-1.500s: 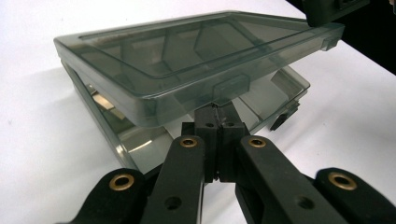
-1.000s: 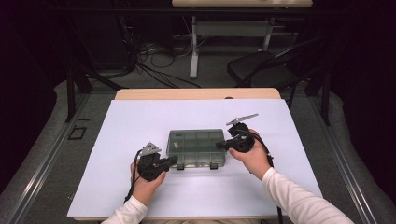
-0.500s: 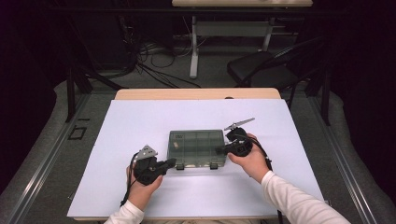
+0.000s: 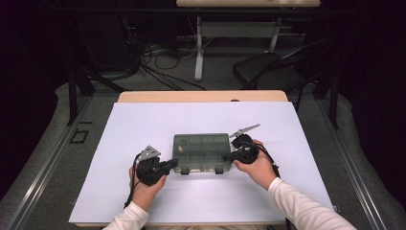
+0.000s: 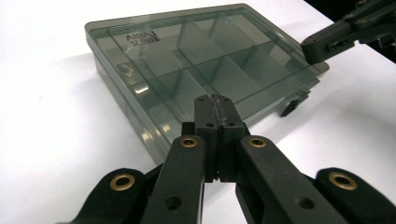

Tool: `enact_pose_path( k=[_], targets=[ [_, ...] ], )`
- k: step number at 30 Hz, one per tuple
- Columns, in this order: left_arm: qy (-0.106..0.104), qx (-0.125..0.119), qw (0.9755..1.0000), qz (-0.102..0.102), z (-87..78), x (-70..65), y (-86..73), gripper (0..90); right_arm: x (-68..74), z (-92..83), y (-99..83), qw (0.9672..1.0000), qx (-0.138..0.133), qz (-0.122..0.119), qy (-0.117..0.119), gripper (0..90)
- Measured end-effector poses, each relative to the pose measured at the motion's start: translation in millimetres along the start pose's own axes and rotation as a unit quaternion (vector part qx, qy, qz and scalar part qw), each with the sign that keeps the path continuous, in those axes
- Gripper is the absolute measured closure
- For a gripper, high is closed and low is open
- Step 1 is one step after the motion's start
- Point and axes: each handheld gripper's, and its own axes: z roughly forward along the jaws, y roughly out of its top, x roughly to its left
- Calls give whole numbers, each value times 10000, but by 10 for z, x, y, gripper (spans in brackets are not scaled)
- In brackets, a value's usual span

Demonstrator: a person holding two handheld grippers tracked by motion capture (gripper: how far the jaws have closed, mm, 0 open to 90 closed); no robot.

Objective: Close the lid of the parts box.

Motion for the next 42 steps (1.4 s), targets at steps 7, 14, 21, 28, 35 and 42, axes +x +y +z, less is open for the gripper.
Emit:
enact_pose_path(
  k=[7,14,21,28,35,42],
  targets=[
    [132,-28,9999,-11,31,35,20,900,-8,18,-28,10000,17,33,11,900],
    [170,51,9998,-4,70,69,9,900,-12,17,-31,10000,20,24,11,900],
    [208,111,9997,26,103,81,-20,900,-15,32,-48,10000,4,31,8,900],
    [207,107,9997,25,103,81,-21,900,-7,24,-45,10000,57,25,-25,900],
    [190,106,9997,53,98,76,-21,874,13,30,-46,10000,-24,-22,-55,867],
    [267,12,9991,315,107,71,-17,738,33,-1,-44,9997,-168,-131,-110,778]
  ],
)
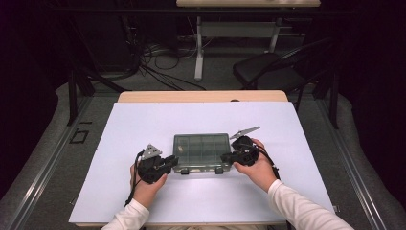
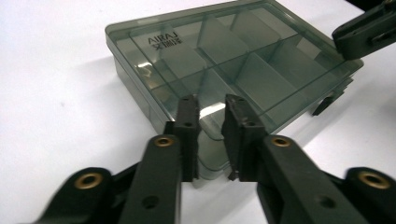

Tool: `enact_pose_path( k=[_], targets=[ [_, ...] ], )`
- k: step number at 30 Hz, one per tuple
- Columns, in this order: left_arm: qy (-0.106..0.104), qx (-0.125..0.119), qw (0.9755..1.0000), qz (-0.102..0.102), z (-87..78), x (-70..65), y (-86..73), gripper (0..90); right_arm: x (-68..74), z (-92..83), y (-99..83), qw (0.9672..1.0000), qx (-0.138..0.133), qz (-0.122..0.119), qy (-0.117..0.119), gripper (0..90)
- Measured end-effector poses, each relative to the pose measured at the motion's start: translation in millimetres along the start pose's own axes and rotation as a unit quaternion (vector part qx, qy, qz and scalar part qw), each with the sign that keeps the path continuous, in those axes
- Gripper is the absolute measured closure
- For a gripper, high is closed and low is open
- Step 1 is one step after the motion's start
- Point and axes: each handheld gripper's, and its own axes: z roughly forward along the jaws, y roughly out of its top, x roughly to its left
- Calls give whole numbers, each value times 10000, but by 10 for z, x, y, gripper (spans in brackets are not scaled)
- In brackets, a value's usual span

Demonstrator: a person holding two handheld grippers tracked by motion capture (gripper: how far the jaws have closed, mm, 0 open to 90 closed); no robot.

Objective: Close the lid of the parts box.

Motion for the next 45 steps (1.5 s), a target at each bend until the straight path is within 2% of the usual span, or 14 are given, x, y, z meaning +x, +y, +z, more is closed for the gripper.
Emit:
enact_pose_path(
  k=[2,4,6,8,10,16,25,27,34,40,45],
  targets=[
    [-46,-27,10000,-1,-6,-8,3,697,6,-18,5,10000,3,-40,-45,767],
    [-69,-60,10000,25,-10,-19,7,660,10,-17,1,10000,-84,-29,-15,754],
    [-102,-110,9999,59,-13,-30,7,618,19,-13,1,10000,-47,-17,28,724],
    [-127,-182,9997,130,-12,-35,6,571,28,-14,-6,9999,-63,-97,74,683],
    [-125,-229,9995,172,-12,-40,4,536,42,-8,-13,9996,-187,-207,1,625],
    [-121,-325,9990,267,-3,-31,0,452,70,-23,-10,9992,-317,-222,-94,546],
    [-171,-337,9990,218,-11,-13,10,416,75,-27,-16,9991,-370,-172,-116,511],
    [-170,-338,9991,167,-19,-14,14,416,76,-33,-17,9990,-355,-220,-141,508],
    [-193,-272,9994,32,-31,-6,25,415,83,-34,-36,9991,-392,-185,11,364],
    [-284,-169,9994,98,-27,-1,30,399,108,-75,-53,9978,-589,-295,83,277],
    [-249,-121,9995,132,-38,3,31,348,120,-117,-86,9969,-710,-334,80,250]
  ],
)
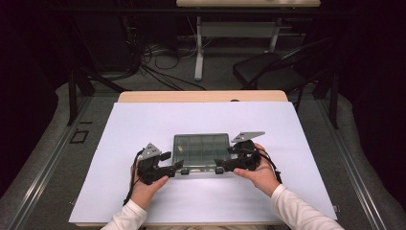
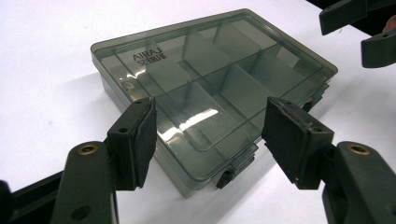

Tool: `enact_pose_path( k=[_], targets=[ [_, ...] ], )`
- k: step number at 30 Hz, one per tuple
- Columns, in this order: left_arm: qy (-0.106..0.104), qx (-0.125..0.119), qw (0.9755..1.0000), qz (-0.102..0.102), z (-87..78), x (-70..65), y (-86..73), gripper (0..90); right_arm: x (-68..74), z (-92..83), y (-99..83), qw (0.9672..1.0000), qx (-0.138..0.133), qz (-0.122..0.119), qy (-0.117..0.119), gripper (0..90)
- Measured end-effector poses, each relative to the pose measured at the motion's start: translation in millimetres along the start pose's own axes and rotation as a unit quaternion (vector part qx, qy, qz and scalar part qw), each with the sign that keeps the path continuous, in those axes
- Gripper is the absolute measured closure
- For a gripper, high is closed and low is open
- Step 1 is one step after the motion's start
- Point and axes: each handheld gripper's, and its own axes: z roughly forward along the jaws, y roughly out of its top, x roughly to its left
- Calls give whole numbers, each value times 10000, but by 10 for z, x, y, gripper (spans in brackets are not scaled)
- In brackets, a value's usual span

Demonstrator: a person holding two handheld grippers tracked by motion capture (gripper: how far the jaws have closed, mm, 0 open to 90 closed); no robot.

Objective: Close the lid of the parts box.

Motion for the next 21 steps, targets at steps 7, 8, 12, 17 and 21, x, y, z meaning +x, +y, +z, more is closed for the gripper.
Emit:
enact_pose_path(
  k=[7,8,12,17,21],
  targets=[
    [24,-15,9999,113,10,-33,8,222,-22,-81,-102,9992,-331,203,-22,193],
    [26,-27,9999,114,12,-39,9,211,-24,-101,-121,9991,-373,205,-59,186],
    [18,-16,10000,89,26,-39,10,156,-35,-161,-198,9980,-545,183,-255,155],
    [-3,92,9999,77,40,-45,4,152,-57,-232,-327,9963,-655,283,-480,147],
    [-19,86,9999,90,36,-50,6,145,-90,-284,-422,9944,-738,367,-661,147]
  ],
)
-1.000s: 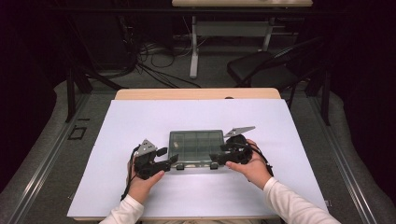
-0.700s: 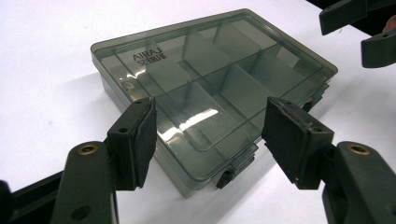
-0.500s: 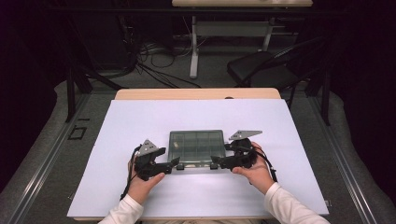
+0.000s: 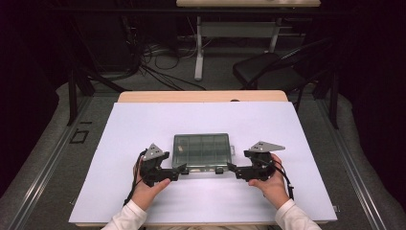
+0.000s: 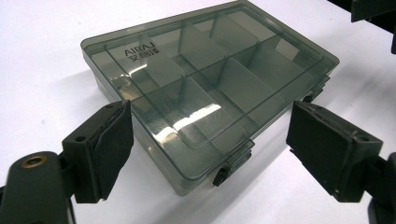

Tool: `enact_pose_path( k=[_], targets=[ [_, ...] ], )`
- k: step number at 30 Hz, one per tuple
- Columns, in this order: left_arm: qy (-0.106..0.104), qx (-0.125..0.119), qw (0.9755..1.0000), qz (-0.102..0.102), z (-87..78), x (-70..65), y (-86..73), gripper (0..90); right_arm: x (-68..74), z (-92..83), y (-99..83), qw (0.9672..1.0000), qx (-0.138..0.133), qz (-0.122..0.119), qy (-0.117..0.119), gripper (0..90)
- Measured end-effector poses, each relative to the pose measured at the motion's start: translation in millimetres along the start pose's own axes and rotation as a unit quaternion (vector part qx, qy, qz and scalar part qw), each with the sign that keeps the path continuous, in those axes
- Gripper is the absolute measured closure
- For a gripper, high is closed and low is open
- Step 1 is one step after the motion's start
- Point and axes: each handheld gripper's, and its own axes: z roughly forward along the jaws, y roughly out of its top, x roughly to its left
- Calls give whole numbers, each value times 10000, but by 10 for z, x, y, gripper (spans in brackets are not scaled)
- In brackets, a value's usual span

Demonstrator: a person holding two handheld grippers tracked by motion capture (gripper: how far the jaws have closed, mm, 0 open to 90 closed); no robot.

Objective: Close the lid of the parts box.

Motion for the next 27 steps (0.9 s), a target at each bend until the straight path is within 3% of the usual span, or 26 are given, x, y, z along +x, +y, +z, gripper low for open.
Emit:
enact_pose_path(
  k=[13,20,27],
  targets=[
    [42,-30,9999,106,-49,97,-7,57,-127,-143,-158,9982,-340,259,-427,145],
    [79,-70,9999,55,-69,173,-20,43,-191,-127,-191,9977,-365,324,-479,148],
    [140,-93,9999,31,-69,241,-36,43,-198,-102,-214,9977,-342,242,-528,148]
  ],
)
